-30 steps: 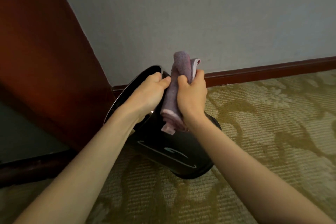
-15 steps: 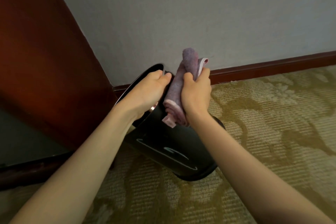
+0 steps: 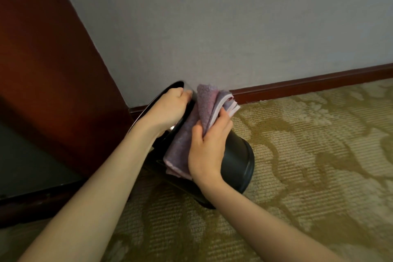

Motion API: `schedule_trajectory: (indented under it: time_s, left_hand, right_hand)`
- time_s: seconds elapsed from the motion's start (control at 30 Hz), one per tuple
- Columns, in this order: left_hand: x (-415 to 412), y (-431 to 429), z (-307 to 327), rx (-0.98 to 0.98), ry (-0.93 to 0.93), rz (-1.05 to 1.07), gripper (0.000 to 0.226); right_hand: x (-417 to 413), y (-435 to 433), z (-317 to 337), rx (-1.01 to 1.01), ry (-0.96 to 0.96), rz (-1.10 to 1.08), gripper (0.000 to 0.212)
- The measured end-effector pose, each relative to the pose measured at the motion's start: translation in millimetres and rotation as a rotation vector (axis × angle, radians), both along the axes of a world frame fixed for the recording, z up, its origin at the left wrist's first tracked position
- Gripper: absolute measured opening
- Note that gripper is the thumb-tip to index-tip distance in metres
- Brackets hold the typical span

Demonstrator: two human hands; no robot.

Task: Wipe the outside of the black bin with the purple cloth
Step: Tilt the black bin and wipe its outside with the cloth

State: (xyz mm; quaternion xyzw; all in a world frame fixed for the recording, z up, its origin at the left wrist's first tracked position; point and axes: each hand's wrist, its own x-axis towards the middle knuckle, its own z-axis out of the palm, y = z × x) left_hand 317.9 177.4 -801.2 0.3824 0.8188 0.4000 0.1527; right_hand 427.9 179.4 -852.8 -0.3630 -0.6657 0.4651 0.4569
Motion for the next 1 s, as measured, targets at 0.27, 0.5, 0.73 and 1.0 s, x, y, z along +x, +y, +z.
schedule_trajectory:
  time_s: [0.27,0.5,0.73,1.0]
  left_hand:
    - [8,-5,-2,-0.021,0.060,-0.045,0.035]
    - [-3,-12,-1,-0.021,-0.033,-0.055,0.042]
    - [-20,-29,1,-0.077,-0.050,-0.005,0.041]
    - [-4,-18,1,-0.044,0.058,-0.010,0.040]
  right_hand:
    - [0,50,9,-0.047,-0.112,0.012,0.034]
    - [0,89,-8,-0.175,-0.269,0.023,0.021]
    - [63,107,-70,-0.273,-0.522,-0.088,0.030]
    - [55,98,-63,-0.443,-0.415,-0.234,0.038]
